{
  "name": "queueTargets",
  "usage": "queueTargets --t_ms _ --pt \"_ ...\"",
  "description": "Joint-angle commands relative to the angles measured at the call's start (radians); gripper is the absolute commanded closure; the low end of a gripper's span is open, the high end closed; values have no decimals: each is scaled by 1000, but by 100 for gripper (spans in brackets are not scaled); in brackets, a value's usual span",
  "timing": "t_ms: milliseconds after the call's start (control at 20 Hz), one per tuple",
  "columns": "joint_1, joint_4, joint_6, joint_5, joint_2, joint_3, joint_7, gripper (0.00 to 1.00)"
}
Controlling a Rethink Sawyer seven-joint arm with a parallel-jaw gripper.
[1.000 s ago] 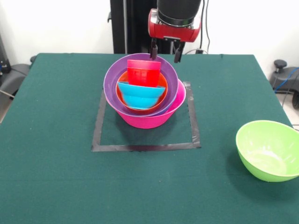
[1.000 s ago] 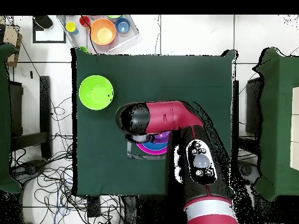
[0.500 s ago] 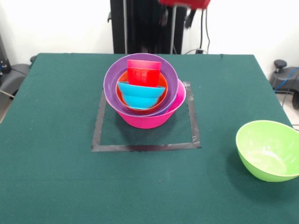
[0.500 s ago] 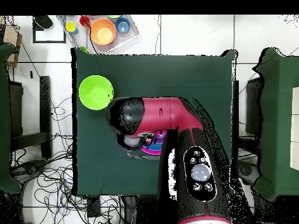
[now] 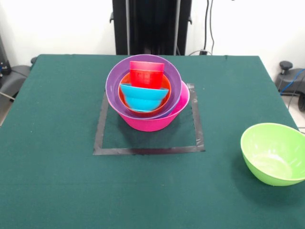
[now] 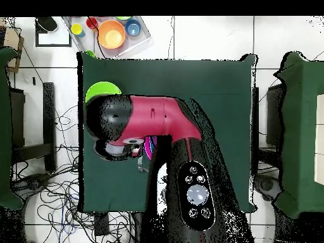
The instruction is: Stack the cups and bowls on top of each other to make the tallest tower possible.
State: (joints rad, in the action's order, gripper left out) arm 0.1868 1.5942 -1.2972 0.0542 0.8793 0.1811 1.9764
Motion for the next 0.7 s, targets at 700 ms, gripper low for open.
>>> queueTargets --t_ms 700 --pt "-68 -191 607 -2 -433 -14 234 0"
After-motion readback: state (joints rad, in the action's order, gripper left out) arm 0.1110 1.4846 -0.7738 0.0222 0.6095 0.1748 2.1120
